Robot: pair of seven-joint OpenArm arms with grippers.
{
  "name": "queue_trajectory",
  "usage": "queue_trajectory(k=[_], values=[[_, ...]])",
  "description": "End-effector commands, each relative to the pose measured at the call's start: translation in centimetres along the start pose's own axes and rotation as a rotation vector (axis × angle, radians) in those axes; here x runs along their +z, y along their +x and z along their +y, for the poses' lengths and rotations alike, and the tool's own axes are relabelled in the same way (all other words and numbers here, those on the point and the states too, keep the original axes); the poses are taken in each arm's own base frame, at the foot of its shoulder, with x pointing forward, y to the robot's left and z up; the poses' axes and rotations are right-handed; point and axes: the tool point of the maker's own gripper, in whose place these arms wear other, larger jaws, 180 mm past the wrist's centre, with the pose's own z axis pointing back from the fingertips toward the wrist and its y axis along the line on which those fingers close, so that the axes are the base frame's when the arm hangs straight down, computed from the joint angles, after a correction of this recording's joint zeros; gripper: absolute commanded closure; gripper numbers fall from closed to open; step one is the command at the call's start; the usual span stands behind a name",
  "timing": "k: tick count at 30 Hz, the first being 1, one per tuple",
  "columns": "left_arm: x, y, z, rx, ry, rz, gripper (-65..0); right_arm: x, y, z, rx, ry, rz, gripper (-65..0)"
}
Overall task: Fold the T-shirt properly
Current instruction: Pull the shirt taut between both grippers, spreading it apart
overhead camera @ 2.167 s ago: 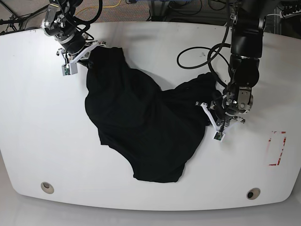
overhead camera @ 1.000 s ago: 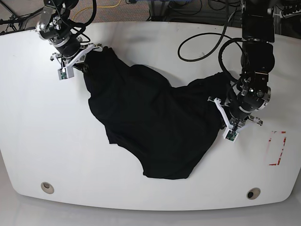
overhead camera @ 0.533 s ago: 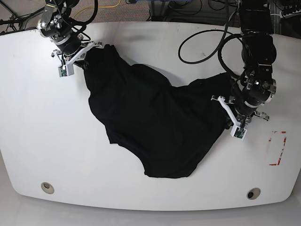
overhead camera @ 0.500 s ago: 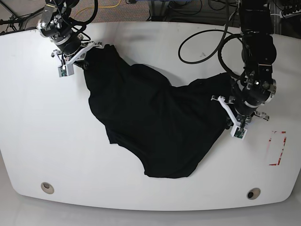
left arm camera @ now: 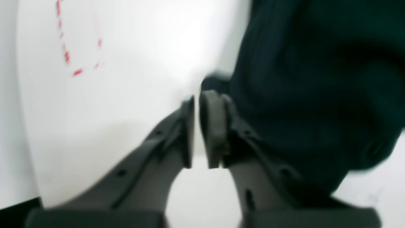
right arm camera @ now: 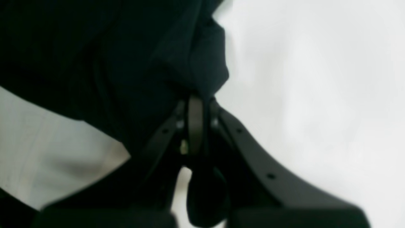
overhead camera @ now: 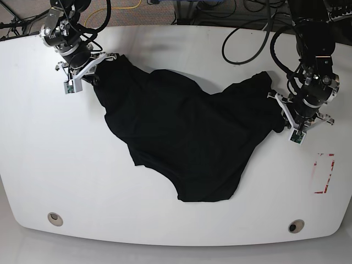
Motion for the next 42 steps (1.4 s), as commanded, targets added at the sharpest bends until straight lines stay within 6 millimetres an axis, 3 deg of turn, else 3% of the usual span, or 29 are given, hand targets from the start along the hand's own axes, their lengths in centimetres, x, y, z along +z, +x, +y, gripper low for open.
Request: queue_trajectory(k=[1, 6, 12, 22, 26, 32, 34, 36, 42], values=[[1.4, 3.0, 1.5, -0.039, 0.043, -0.096, -1.5, 0.2, 2.6, -0.1, 0.037, 0.003, -0.073, 0.0], [2.5, 5.6, 2.6, -0.058, 0.082, -0.16, -1.0, 0.0, 4.9, -0.6, 0.079, -0.004, -0.116, 0.0], [3.2, 7.3, 3.1, -0.042, 0.102, -0.209, -0.7, 0.1, 6.8, -1.2, 0.112, -0.016, -0.148, 0.0], [3.5, 7.7, 4.0, 0.002, 0.119, -0.228, -0.1, 0.1, 8.6, -1.3, 0.135, -0.02, -0.187, 0.0], [3.1, 6.1, 4.3, 0.013, 0.124, -0.184, -2.1, 0.0, 7.1, -1.2, 0.11, -0.015, -0.156, 0.0], [2.9, 4.9, 4.6, -0.006, 0.12, -0.144, -15.4, -0.1, 6.4, -1.0, 0.101, -0.012, -0.143, 0.0], [2.9, 4.7, 4.6, -0.019, 0.118, -0.13, -26.2, -0.2, 6.3, -0.9, 0.096, -0.01, -0.144, 0.0], [2.9, 4.5, 4.6, -0.021, 0.117, -0.12, -31.2, -0.2, 6.0, -0.8, 0.091, -0.007, -0.137, 0.0], [2.7, 4.0, 4.2, -0.038, 0.098, -0.105, -41.1, -0.2, 5.7, -0.7, 0.086, -0.006, -0.13, 0.0]])
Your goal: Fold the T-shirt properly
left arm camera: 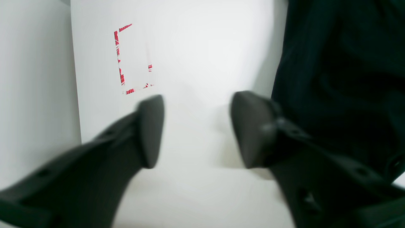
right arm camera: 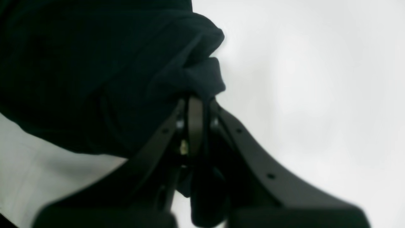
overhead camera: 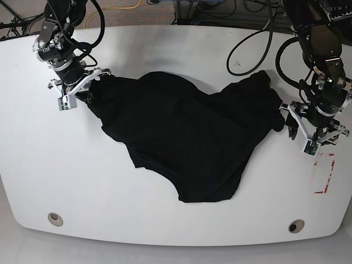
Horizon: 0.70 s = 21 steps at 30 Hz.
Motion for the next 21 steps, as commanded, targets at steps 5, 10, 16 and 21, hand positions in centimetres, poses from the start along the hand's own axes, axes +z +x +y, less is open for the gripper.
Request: queue_trajectory(k=[5, 10, 16, 21], values=[[0.3, 0.8, 0.1, -0.032, -0.009, -0.039, -44.6, 0.1, 2.2, -0.2, 0.024, 0.002, -0.063, -0.1], [0.1, 0.6, -0.3, -0.039, -0.026, -0.035, -44.8, 0.1, 2.4, -0.2, 0.027, 0.003, -0.066, -0.2], [-0.4, -0.7, -0.4, -0.018, -0.03, 0.002, -44.4, 0.2, 2.3, -0.1, 0.027, 0.003, -0.068, 0.0], [-1.1, -1.0, -0.4, 0.02, -0.033, 0.007, -44.1, 0.3, 2.2, -0.1, 0.024, 0.001, -0.064, 0.0]])
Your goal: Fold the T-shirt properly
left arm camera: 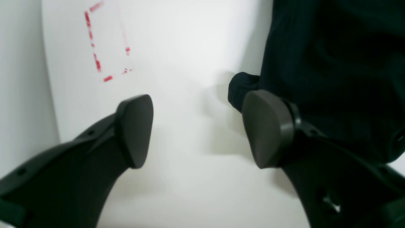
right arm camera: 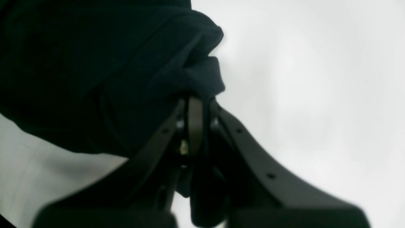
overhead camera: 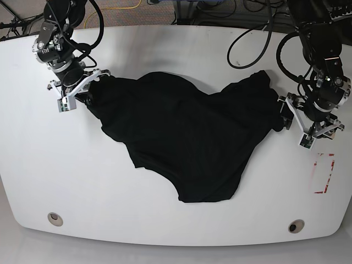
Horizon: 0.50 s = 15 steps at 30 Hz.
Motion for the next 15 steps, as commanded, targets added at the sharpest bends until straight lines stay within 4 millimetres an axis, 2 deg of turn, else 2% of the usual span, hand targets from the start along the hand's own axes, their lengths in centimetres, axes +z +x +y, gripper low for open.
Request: queue_trajectory(k=[1, 9, 11, 15], values=[[-0.2, 1.4, 0.9, 0.038, 0.025, -0.055, -43.8, 0.4, 1.5, 0.1, 0.01, 0.004, -0.057, 0.0], [-1.8, 0.4, 0.8, 0.126, 0.011, -0.029, -43.5, 0.4, 1.2, 0.2, 0.008, 0.004, -0.049, 0.0], [-2.5, -0.6, -0.3, 0.148, -0.022, 0.001, -42.9, 0.4, 1.1, 0.1, 0.01, 0.003, -0.044, 0.0], [-2.9, -1.2, -0.8, 0.169, -0.036, 0.017, -42.5, 0.4, 1.1, 0.1, 0.01, 0.003, -0.044, 0.0]])
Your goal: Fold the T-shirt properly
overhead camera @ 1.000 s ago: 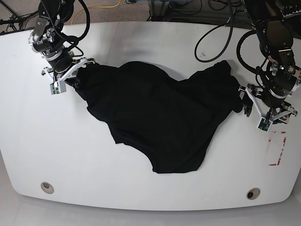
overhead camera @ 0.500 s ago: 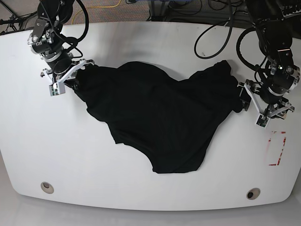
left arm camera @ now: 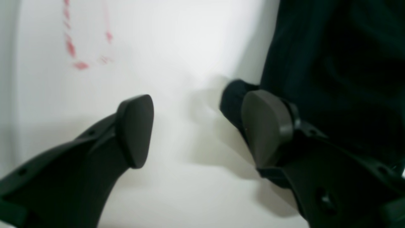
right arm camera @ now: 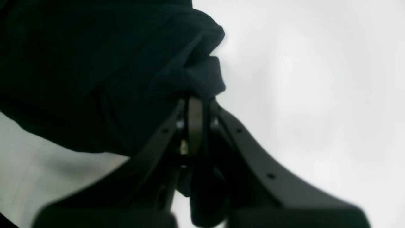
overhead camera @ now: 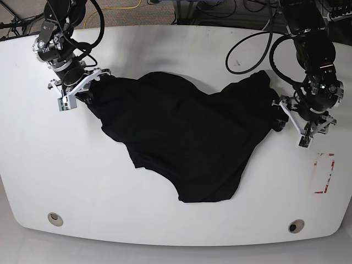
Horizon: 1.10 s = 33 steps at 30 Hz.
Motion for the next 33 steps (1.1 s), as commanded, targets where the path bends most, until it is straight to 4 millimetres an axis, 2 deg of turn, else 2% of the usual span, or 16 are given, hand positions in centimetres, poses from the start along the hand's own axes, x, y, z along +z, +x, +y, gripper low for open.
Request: queue_trajectory(k=[1, 14, 33], values=[[0.2, 1.1, 0.4, 0.008, 0.007, -0.04, -42.5, 0.3, 1.4, 0.0, 0.013, 0.002, -0.049, 0.0], [-1.4, -0.6, 0.1, 0.024, -0.032, 0.009, -43.0, 0.3, 1.2, -0.1, 0.014, 0.002, -0.045, 0.0], [-2.9, 0.2, -0.6, 0.059, -0.084, 0.004, -43.1, 0.3, 1.4, -0.1, 0.016, 0.003, -0.05, 0.0]])
